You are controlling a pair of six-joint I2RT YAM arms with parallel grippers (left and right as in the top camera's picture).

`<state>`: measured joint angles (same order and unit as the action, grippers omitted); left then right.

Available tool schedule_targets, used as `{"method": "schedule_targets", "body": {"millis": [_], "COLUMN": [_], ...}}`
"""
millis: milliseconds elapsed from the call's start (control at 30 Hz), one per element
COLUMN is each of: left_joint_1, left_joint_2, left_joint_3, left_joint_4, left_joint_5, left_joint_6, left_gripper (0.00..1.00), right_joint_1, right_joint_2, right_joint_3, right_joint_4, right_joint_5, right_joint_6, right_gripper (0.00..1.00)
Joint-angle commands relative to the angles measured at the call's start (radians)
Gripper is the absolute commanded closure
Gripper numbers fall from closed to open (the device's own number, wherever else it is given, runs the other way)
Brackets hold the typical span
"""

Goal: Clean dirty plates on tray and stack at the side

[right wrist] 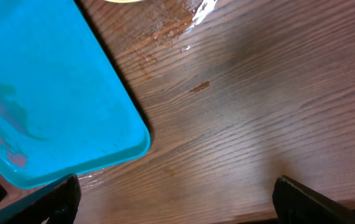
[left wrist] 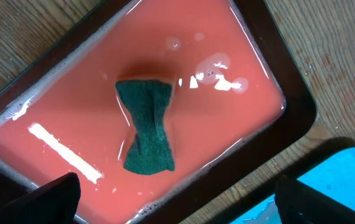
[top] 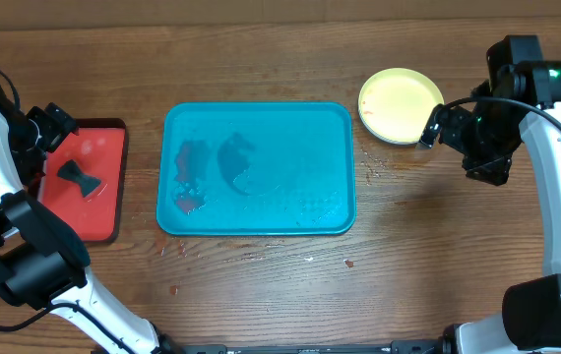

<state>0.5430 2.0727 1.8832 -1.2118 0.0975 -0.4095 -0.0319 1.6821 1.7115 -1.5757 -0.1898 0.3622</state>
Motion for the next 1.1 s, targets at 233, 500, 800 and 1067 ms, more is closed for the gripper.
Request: {"method": "schedule_targets", "body": {"millis": [233,500,800,1067], "left_joint_1": [-0.007,-0.007,-0.007,-0.007], "left_joint_2": [-0.006,-0.006,-0.006,-0.006], "left_joint_3": [0.01,0.01,0.01,0.01], "left_joint_4": [0.001,0.001,0.002,0.002], "left_joint_5": [0.004,0.004,0.004,0.004], "left_joint_6": [0.013,0.013,0.013,0.013], "left_gripper": [0.0,0.0,0.0,0.0], "right_joint_1": [0.005,0.005,0.03,0.032], "right_joint_2": [0.001,-0.001,-0.143,-0.388], "right_joint_3": [0.003,0.003,-0.021,-0.239], "right_joint_4": [0.0,0.032,0.179,0.343], "right_joint_5": [0.031,0.07,0.093,0.122], "right_joint_6": [-0.003,-0.003,-0.003,-0.003], "right_gripper": [0.0,0.0,0.0,0.0]}}
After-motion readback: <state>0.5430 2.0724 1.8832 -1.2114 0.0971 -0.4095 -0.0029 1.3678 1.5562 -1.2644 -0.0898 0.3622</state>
